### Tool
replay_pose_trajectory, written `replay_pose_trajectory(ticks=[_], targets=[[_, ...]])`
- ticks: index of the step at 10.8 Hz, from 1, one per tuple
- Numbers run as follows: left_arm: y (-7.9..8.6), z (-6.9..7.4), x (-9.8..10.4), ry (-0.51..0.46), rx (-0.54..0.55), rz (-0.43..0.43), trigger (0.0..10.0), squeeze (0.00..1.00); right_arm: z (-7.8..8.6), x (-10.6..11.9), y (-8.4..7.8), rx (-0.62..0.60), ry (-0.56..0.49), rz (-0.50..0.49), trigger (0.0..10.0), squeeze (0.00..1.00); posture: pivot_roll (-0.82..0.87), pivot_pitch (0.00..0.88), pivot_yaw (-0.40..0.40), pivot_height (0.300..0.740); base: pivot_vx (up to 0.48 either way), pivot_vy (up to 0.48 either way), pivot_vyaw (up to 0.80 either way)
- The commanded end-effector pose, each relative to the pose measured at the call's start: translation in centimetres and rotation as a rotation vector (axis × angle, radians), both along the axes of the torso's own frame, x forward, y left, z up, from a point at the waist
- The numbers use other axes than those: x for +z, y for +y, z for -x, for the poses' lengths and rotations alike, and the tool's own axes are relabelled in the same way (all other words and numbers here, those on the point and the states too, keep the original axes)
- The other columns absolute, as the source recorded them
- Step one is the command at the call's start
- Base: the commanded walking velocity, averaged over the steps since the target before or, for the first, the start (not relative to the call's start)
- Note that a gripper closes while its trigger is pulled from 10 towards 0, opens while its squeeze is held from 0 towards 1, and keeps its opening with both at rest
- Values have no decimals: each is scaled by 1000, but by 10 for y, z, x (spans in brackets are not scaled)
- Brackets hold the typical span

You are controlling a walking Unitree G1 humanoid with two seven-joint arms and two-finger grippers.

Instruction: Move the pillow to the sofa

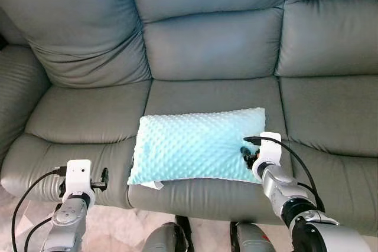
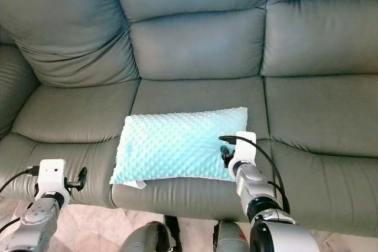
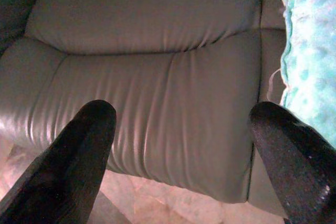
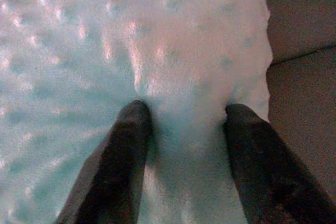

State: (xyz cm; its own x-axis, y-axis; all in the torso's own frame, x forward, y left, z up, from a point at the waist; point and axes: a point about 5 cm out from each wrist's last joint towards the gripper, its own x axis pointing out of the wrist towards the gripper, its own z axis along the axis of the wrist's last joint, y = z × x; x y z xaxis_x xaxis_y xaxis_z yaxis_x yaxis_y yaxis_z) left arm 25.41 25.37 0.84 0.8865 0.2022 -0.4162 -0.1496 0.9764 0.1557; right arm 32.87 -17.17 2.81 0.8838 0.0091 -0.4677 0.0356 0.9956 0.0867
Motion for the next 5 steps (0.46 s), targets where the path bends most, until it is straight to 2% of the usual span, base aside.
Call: replay_pose_trajectory(ticks=[1,5], targets=[[16,13,-5,43,44,-18,10000,0,10,-12,2,-8,48,19,0,0,-23,329,212,740,0,0,0],[16,14,-5,43,51,-13,10000,0,15,-14,-22,-85,49,79,0,0,-35,327,206,740,0,0,0]])
